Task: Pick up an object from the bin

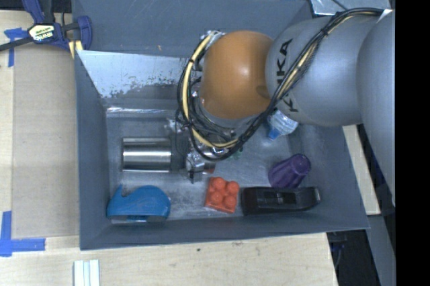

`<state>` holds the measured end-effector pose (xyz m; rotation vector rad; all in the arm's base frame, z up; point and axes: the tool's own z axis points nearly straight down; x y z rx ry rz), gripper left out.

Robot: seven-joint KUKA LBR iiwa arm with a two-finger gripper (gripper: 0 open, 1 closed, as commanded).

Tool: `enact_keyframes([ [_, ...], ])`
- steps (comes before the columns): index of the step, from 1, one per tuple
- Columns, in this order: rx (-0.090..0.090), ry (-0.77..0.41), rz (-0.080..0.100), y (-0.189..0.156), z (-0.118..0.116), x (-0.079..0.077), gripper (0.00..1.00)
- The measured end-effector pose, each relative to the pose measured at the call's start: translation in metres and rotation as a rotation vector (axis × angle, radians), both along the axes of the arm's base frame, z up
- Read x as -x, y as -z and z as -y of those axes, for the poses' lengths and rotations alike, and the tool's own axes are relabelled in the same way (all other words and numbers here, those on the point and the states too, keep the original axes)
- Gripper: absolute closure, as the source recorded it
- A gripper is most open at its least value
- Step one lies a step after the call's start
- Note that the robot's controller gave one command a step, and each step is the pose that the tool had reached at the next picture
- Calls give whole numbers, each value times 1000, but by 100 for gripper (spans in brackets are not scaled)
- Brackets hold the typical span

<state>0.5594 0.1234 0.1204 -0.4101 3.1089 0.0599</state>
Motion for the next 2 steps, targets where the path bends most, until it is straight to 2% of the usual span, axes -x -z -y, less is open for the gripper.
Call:
enact_keyframes([
  [1,0,209,-17,42,18,-8,0],
  [2,3,298,-8,27,6,1,100],
])
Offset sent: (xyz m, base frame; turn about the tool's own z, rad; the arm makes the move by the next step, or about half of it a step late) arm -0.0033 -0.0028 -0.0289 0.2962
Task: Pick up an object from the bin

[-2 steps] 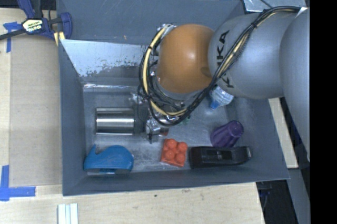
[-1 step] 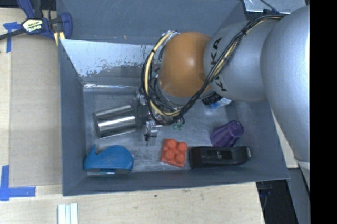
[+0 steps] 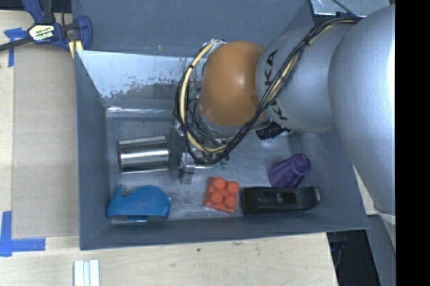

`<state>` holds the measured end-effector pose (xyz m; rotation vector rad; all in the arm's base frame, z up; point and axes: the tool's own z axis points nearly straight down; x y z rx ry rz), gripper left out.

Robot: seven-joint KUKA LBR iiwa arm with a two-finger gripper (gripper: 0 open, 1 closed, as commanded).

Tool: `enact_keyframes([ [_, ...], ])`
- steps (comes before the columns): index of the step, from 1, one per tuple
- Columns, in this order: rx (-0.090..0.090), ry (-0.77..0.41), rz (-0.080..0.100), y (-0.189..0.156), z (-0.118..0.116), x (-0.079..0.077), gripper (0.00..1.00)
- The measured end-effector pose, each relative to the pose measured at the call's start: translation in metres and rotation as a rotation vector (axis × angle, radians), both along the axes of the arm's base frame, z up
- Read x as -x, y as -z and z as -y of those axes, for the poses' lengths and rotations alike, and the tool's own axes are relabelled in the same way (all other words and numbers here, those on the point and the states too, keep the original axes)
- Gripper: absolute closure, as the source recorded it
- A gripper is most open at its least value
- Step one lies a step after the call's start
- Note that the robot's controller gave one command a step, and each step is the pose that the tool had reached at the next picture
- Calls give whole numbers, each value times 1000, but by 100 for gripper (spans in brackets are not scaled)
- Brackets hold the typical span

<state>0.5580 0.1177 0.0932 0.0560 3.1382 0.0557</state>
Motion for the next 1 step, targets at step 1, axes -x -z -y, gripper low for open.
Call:
enact_keyframes([
  [1,0,1,0,0,0,0,100],
])
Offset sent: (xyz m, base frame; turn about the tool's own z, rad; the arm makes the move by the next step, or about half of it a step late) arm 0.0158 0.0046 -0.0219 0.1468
